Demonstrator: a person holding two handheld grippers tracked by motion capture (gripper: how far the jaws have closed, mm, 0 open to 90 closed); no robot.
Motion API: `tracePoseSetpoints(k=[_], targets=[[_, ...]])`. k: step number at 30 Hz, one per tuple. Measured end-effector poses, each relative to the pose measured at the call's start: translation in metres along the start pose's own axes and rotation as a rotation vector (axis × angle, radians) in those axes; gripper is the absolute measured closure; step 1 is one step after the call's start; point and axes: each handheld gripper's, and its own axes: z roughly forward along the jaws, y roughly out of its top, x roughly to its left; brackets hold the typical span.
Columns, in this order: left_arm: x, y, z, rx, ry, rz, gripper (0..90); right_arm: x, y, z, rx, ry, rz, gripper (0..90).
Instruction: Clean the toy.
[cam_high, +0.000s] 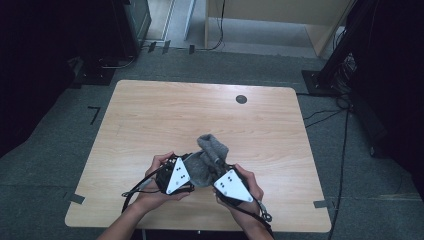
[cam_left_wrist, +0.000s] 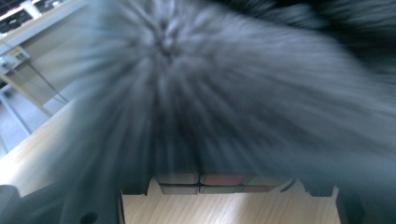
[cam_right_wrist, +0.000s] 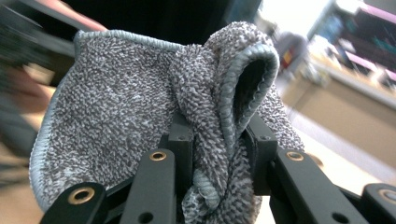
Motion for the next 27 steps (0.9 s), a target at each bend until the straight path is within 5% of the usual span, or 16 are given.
tracePoseSetpoints(k=[2, 4, 7, 9, 12, 15, 17, 19, 21, 23, 27], targets=[[-0.001, 0.0, -0.002, -0.016, -0.007, 0.006, 33.7, 0.015, 0.005, 0.002, 0.009, 0.011, -0.117, 69.9], [-0.001, 0.001, -0.003, -0.021, -0.006, 0.012, 33.8, 0.02, 0.003, 0.004, 0.018, -0.004, -0.157, 70.1], [0.001, 0.001, -0.004, -0.03, -0.016, 0.0, 33.7, 0.004, -0.001, 0.005, 0.032, -0.034, -0.064, 70.5], [0.004, 0.001, -0.006, -0.051, -0.033, -0.024, 33.7, -0.009, -0.003, 0.004, 0.07, -0.094, -0.024, 70.6], [0.004, 0.001, -0.004, -0.03, -0.031, -0.017, 33.7, -0.014, -0.002, -0.003, 0.007, -0.056, 0.033, 70.4], [0.001, 0.0, -0.004, -0.052, -0.054, -0.014, 33.7, 0.004, 0.006, -0.002, -0.017, 0.025, -0.077, 70.2], [0.001, 0.002, -0.005, -0.063, -0.055, -0.014, 33.7, 0.012, 0.004, 0.001, -0.001, -0.008, -0.153, 70.3], [0.003, 0.001, -0.007, -0.074, -0.06, -0.021, 33.7, 0.001, 0.004, 0.0, 0.003, -0.022, -0.095, 70.5], [0.008, -0.001, -0.01, -0.113, -0.081, -0.073, 33.7, -0.016, 0.001, -0.001, 0.033, -0.069, 0.002, 70.7], [0.013, -0.002, -0.011, -0.146, -0.104, -0.117, 33.7, -0.032, -0.003, -0.005, 0.016, -0.065, 0.125, 70.8], [0.018, -0.007, -0.014, -0.225, -0.166, -0.188, 33.7, -0.044, -0.003, -0.008, -0.071, 0.076, 0.296, 70.7]])
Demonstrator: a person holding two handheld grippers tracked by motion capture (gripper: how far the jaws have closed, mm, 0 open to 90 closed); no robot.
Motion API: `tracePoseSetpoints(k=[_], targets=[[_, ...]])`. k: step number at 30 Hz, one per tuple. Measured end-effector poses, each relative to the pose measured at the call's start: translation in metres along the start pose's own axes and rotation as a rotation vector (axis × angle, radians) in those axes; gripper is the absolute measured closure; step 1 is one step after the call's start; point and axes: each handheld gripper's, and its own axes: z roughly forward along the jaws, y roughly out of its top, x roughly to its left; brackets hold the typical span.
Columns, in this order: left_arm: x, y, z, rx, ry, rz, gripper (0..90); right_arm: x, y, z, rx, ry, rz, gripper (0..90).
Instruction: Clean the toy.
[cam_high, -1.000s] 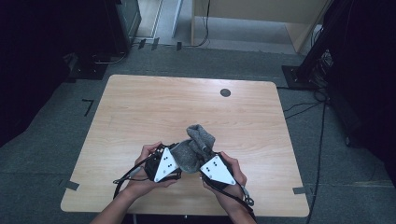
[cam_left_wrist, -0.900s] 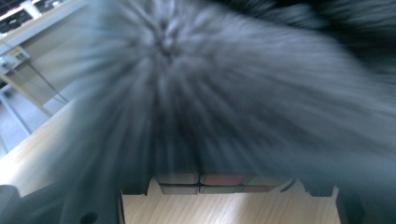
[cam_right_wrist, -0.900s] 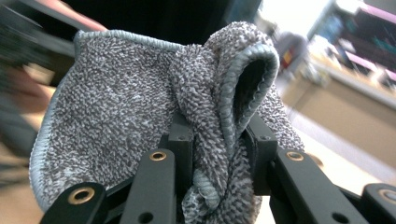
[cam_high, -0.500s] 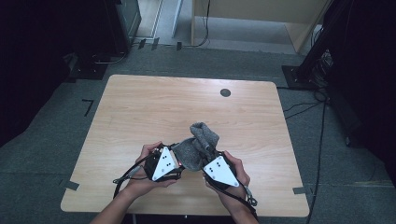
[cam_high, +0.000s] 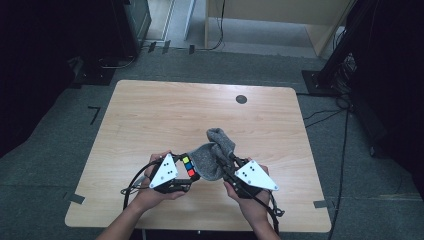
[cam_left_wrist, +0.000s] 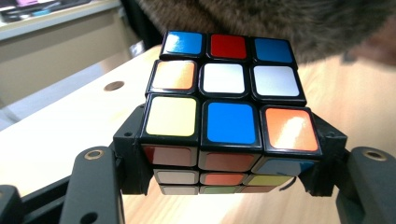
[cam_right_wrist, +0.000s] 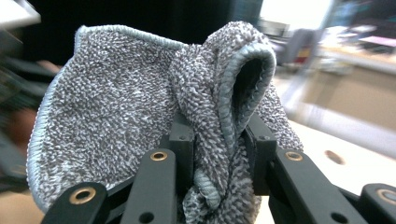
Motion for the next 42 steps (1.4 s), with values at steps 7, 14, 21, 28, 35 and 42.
tracePoseSetpoints(k=[7, 14, 21, 28, 35, 42], targets=[[0.006, 0.006, -0.013, -0.098, -0.028, -0.04, 33.7, -0.007, -0.024, 0.021, 0.165, 0.054, 0.09, 71.6], [0.005, 0.006, -0.009, -0.063, -0.033, -0.021, 33.7, -0.004, -0.007, 0.006, 0.017, 0.092, 0.116, 71.3], [0.007, 0.011, -0.015, -0.099, -0.033, -0.049, 33.7, -0.01, -0.023, 0.021, 0.169, 0.085, 0.146, 71.6], [0.004, 0.01, -0.01, -0.072, -0.056, -0.053, 33.6, -0.008, -0.01, 0.01, 0.03, 0.163, 0.19, 72.4], [0.025, 0.01, -0.024, -0.197, -0.042, -0.223, 33.6, -0.019, -0.034, 0.023, 0.15, 0.106, 0.275, 72.6], [0.02, 0.008, -0.019, -0.23, -0.042, -0.309, 33.7, 0.026, -0.03, 0.028, 0.099, 0.256, 0.225, 72.6]])
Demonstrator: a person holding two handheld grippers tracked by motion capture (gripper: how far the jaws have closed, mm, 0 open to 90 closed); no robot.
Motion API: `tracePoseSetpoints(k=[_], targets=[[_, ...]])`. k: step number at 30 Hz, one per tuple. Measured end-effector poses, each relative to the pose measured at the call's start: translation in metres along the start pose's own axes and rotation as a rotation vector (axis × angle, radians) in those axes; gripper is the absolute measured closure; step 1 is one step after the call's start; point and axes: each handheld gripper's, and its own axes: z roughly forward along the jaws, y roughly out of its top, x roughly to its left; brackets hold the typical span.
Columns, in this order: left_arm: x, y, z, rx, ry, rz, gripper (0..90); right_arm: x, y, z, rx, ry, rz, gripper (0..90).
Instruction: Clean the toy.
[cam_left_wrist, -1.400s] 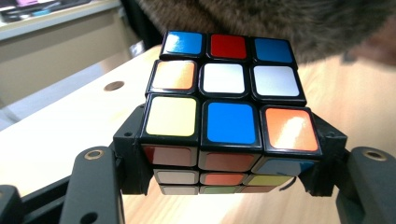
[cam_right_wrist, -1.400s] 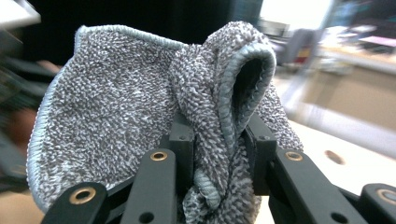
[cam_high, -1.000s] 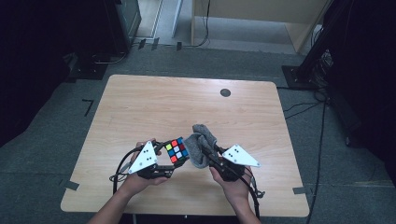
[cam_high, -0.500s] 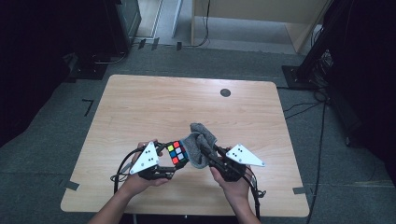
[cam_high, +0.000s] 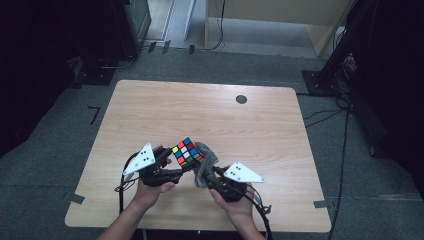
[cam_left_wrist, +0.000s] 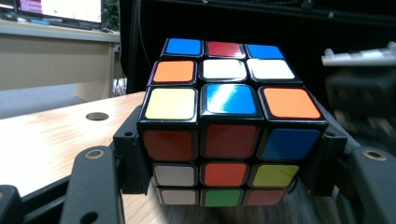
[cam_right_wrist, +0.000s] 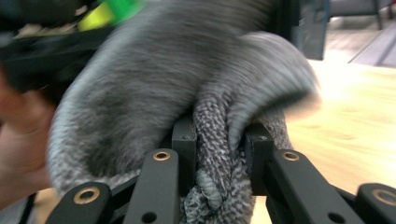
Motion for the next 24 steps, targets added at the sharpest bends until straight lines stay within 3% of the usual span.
tracePoseSetpoints(k=[3, 5, 7, 9, 11, 14, 18, 20, 24], targets=[[-0.001, 0.0, 0.001, 0.014, 0.03, 0.002, 33.7, 0.011, -0.009, 0.013, 0.084, 0.089, -0.046, 72.4], [0.001, 0.001, 0.0, 0.006, 0.039, -0.015, 33.7, 0.012, -0.01, 0.016, 0.123, 0.078, -0.078, 72.3], [0.003, 0.001, -0.002, 0.001, 0.043, -0.021, 33.7, 0.004, -0.007, 0.012, 0.103, 0.019, -0.043, 72.3], [0.003, 0.0, -0.001, 0.002, 0.039, -0.024, 33.7, -0.008, -0.002, 0.002, 0.031, -0.034, 0.044, 72.4], [0.002, -0.001, 0.001, 0.003, 0.036, -0.028, 33.7, -0.013, 0.0, -0.003, -0.006, -0.034, 0.088, 72.4], [0.0, -0.004, 0.005, 0.02, 0.033, -0.026, 33.7, -0.002, -0.005, 0.005, 0.034, 0.027, 0.053, 72.1], [0.0, -0.004, 0.005, 0.02, 0.05, -0.032, 33.6, 0.013, -0.014, 0.02, 0.144, 0.109, -0.04, 72.0], [0.001, -0.003, 0.003, 0.014, 0.054, -0.041, 33.6, 0.012, -0.014, 0.02, 0.148, 0.073, -0.052, 72.0], [0.002, -0.004, 0.003, 0.016, 0.049, -0.039, 33.6, -0.007, -0.006, 0.007, 0.056, -0.036, 0.051, 72.0]])
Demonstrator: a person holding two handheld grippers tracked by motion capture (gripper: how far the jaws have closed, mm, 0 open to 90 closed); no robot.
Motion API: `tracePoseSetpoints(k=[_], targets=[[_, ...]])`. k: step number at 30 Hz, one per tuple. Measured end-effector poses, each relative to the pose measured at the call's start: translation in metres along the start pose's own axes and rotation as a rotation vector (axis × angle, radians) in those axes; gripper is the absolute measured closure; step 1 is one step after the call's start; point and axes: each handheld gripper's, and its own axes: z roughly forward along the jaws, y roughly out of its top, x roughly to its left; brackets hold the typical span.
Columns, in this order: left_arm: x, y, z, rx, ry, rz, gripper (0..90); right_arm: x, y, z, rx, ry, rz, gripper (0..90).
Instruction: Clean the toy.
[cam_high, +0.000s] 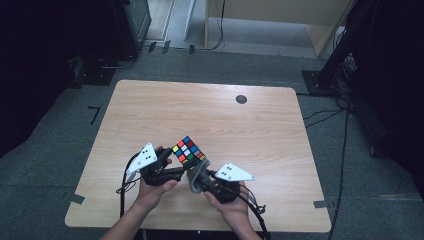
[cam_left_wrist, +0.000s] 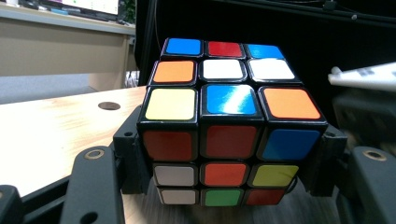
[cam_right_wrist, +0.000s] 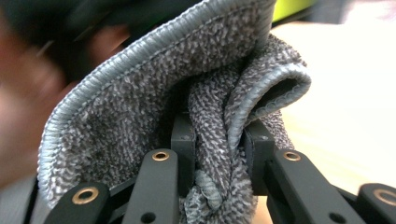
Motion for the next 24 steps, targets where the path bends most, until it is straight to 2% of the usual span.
tracePoseSetpoints(k=[1, 3, 6, 8, 9, 10, 12, 15, 16, 18, 19, 21, 23, 24], targets=[[0.0, 0.0, 0.001, 0.003, -0.002, 0.001, 33.6, -0.004, 0.001, -0.003, -0.022, -0.021, 0.03, 71.9], [-0.001, -0.001, 0.002, 0.013, -0.007, 0.001, 33.6, -0.006, 0.002, -0.006, -0.038, -0.029, 0.037, 71.8], [-0.002, -0.002, 0.003, 0.019, -0.005, 0.006, 33.6, 0.005, -0.001, 0.001, -0.003, 0.033, -0.032, 71.4], [0.0, -0.001, 0.002, 0.019, 0.006, 0.009, 33.6, 0.014, -0.003, 0.008, 0.059, 0.088, -0.097, 71.1], [0.001, 0.0, 0.001, 0.018, 0.012, 0.006, 33.6, 0.016, -0.004, 0.011, 0.096, 0.097, -0.123, 71.1], [0.002, 0.0, 0.0, 0.015, 0.017, 0.0, 33.6, 0.016, -0.005, 0.012, 0.122, 0.071, -0.152, 71.0], [0.005, 0.001, -0.002, 0.007, 0.023, -0.008, 33.6, 0.008, -0.006, 0.012, 0.135, -0.015, -0.171, 70.8], [0.008, 0.002, -0.004, 0.002, 0.031, -0.009, 33.6, -0.015, -0.005, 0.005, 0.135, -0.21, -0.212, 70.0], [0.009, 0.002, -0.004, 0.004, 0.034, -0.009, 33.6, -0.023, -0.006, 0.003, 0.132, -0.258, -0.212, 69.8], [0.01, 0.001, -0.003, 0.014, 0.041, -0.007, 33.6, -0.039, -0.008, 0.001, 0.133, -0.319, -0.22, 68.0], [0.011, 0.001, -0.003, 0.018, 0.042, -0.01, 33.6, -0.045, -0.01, 0.002, 0.144, -0.351, -0.242, 65.5], [0.011, 0.0, -0.002, 0.026, 0.047, -0.006, 33.6, -0.055, -0.015, 0.005, 0.188, -0.397, -0.276, 58.2], [0.012, 0.0, -0.002, 0.033, 0.048, -0.006, 33.6, -0.063, -0.018, 0.006, 0.22, -0.419, -0.263, 50.1], [0.012, 0.0, -0.002, 0.034, 0.049, -0.007, 33.6, -0.067, -0.018, 0.005, 0.218, -0.424, -0.247, 46.3]])
